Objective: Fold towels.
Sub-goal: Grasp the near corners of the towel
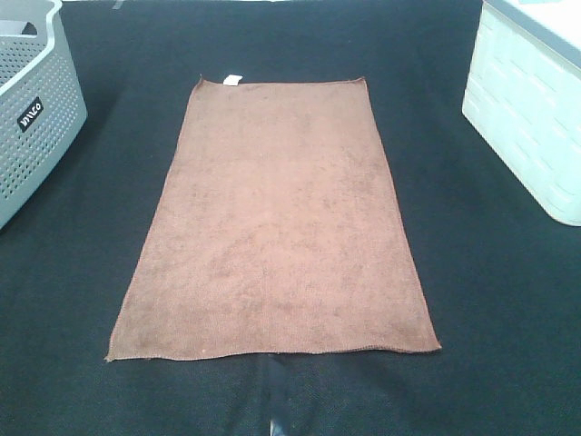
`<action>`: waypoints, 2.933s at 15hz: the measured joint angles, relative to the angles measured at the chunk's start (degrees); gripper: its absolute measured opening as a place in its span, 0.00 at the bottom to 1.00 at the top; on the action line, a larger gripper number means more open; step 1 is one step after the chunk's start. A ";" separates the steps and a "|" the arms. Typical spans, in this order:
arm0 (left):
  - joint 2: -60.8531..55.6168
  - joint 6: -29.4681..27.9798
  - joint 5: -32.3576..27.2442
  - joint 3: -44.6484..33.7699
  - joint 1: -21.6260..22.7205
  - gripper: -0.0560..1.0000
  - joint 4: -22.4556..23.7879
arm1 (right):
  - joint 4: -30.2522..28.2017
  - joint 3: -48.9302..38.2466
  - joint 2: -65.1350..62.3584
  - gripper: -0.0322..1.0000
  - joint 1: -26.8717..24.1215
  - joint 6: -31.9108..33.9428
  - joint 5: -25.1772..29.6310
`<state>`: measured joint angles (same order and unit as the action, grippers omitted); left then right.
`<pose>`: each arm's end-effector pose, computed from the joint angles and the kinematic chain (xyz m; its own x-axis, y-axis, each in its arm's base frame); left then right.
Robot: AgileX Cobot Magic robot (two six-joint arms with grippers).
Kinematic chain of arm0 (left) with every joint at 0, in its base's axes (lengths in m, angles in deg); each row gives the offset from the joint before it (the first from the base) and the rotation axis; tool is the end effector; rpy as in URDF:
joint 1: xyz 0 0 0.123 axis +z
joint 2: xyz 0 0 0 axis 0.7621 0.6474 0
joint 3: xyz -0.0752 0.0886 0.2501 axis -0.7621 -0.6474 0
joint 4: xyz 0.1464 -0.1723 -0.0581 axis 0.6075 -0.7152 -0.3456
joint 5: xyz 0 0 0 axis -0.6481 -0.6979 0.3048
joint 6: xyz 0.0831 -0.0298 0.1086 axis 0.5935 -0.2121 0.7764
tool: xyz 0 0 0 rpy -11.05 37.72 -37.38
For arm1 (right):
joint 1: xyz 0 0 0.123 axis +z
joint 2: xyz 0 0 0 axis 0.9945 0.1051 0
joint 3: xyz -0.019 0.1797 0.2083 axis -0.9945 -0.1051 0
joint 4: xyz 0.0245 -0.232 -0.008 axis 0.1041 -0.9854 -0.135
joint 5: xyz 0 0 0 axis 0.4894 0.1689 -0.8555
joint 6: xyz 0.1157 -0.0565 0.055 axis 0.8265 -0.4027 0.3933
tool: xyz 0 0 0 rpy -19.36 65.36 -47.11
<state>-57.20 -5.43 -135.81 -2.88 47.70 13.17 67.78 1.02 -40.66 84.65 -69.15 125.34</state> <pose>0.0310 -0.0132 0.2500 -0.4175 0.1298 -0.8994 0.1621 0.9845 0.0668 0.0307 0.0175 0.2500 -0.4349 -0.0971 -0.8952 -0.1624 0.9863 -0.0281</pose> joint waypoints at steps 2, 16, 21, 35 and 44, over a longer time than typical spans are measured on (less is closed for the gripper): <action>2.98 -1.60 4.76 0.69 0.00 0.67 -0.17 | 0.00 0.74 3.27 0.73 0.00 0.00 -4.76; 66.63 9.05 35.81 -2.18 0.00 0.67 -33.69 | 11.86 6.70 66.29 0.71 0.00 5.21 -18.96; 83.42 27.96 32.72 2.29 0.00 0.67 -51.39 | 20.17 6.76 80.84 0.71 0.00 -2.46 -22.17; 108.80 64.46 27.39 5.21 -6.47 0.64 -88.58 | 49.96 9.00 104.79 0.64 7.51 -29.28 -30.48; 110.75 64.34 27.50 6.76 -6.47 0.05 -84.28 | 50.99 11.63 108.12 0.03 7.51 -29.91 -28.07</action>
<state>53.55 58.92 -108.31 3.88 41.23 -71.11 118.77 12.66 67.45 92.16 -99.06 97.26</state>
